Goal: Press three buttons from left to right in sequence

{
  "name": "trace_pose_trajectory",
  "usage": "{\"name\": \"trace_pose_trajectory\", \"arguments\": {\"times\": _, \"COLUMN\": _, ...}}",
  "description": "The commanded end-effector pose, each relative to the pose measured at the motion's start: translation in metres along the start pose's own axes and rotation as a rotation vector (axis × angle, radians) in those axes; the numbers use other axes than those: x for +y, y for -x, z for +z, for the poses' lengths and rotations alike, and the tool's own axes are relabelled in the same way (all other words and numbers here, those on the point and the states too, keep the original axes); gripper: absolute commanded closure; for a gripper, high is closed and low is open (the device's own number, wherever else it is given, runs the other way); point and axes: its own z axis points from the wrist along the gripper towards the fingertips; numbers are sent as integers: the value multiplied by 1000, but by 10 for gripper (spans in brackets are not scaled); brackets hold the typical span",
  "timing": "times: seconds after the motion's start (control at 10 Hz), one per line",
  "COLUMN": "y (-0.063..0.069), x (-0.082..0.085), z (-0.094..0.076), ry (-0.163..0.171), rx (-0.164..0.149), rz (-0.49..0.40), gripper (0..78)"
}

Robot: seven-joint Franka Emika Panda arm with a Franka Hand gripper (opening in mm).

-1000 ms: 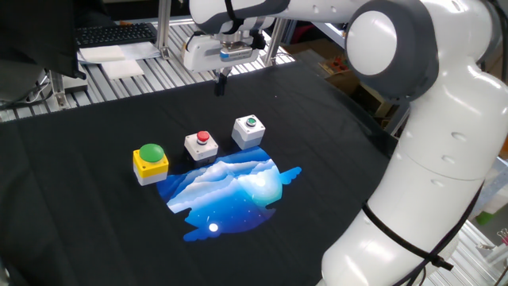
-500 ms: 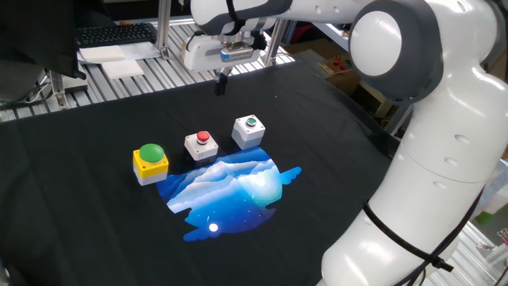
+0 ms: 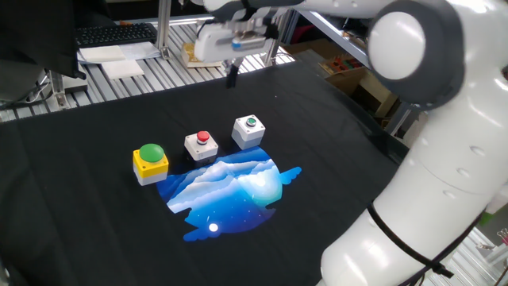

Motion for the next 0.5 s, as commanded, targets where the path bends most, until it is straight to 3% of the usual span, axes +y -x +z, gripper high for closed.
{"name": "trace_pose_trajectory", "arguments": {"times": 0.1, "y": -60, "x": -33, "z": -88, "ry": -38, "rx": 33, "rz": 15, "gripper": 766}}
{"name": "trace_pose_trajectory", "arguments": {"times": 0.5, "y": -61, "x": -32, "z": -86, "ry": -44, "rx": 20, "rz": 18, "gripper": 766}}
